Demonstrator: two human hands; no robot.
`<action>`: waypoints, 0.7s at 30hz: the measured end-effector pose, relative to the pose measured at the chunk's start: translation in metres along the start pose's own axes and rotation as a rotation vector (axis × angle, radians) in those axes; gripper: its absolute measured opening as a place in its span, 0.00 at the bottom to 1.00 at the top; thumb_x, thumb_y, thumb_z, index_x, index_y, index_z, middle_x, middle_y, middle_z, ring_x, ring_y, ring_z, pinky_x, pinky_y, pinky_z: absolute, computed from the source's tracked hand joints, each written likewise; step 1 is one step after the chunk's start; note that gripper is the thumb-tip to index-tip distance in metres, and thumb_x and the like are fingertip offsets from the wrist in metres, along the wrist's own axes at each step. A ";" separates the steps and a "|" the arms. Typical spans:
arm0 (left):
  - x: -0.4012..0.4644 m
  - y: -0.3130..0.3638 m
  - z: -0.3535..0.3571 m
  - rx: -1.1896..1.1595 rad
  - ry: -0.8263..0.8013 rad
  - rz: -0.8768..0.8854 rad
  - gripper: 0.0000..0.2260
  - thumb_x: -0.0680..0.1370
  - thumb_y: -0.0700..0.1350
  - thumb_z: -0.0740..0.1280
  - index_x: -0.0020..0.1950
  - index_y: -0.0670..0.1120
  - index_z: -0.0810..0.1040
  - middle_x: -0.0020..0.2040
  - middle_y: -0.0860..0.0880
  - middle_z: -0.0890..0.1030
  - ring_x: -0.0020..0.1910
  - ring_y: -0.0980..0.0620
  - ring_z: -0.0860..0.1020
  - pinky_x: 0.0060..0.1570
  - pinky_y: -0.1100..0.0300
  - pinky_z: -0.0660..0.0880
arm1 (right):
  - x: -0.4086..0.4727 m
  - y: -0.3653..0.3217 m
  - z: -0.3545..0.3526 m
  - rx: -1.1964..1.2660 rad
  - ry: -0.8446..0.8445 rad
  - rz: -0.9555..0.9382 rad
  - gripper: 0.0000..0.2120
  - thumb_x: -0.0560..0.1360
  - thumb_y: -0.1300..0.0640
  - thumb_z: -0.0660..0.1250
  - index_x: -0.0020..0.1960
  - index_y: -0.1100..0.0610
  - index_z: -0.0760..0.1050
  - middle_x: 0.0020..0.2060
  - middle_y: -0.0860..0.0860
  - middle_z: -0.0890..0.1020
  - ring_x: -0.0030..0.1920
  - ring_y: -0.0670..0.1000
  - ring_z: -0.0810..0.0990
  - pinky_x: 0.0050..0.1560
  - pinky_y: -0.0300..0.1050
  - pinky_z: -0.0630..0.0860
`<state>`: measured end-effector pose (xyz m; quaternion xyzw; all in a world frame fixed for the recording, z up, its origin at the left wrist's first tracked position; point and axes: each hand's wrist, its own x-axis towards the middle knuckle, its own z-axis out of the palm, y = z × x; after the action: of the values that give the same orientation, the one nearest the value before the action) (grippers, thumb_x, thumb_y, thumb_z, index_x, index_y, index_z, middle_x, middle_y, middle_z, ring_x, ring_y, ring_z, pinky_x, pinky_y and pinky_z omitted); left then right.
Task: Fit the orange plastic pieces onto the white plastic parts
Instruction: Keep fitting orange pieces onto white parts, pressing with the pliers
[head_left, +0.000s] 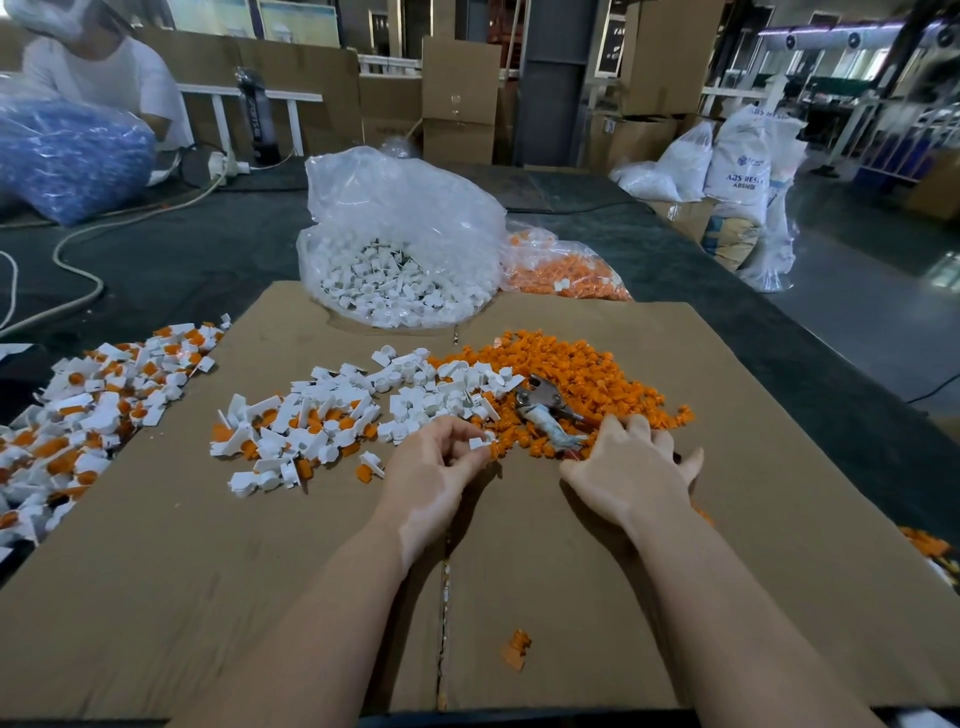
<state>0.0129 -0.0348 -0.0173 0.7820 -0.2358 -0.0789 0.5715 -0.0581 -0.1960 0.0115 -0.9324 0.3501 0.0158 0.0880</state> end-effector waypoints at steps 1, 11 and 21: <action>0.000 0.000 0.000 0.000 0.001 -0.001 0.02 0.76 0.41 0.67 0.48 0.46 0.77 0.31 0.50 0.73 0.28 0.60 0.69 0.30 0.72 0.65 | 0.000 0.000 0.000 -0.012 0.017 -0.007 0.28 0.73 0.40 0.60 0.67 0.54 0.63 0.70 0.54 0.61 0.70 0.58 0.58 0.68 0.66 0.47; 0.001 0.004 -0.001 -0.129 0.032 -0.106 0.05 0.75 0.40 0.68 0.50 0.44 0.77 0.38 0.42 0.80 0.36 0.56 0.79 0.35 0.70 0.72 | -0.017 -0.001 -0.009 0.075 0.259 -0.165 0.17 0.76 0.44 0.56 0.55 0.56 0.67 0.54 0.54 0.75 0.56 0.56 0.72 0.52 0.49 0.68; 0.010 0.021 -0.008 -0.563 0.143 -0.312 0.07 0.75 0.36 0.67 0.53 0.38 0.75 0.36 0.43 0.82 0.39 0.44 0.80 0.48 0.45 0.77 | -0.037 -0.016 -0.036 0.436 -0.231 -0.371 0.15 0.79 0.50 0.55 0.39 0.59 0.68 0.31 0.53 0.66 0.31 0.51 0.64 0.34 0.46 0.59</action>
<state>0.0187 -0.0375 0.0059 0.6238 -0.0413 -0.1726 0.7612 -0.0762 -0.1664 0.0529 -0.9316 0.1565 0.0296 0.3267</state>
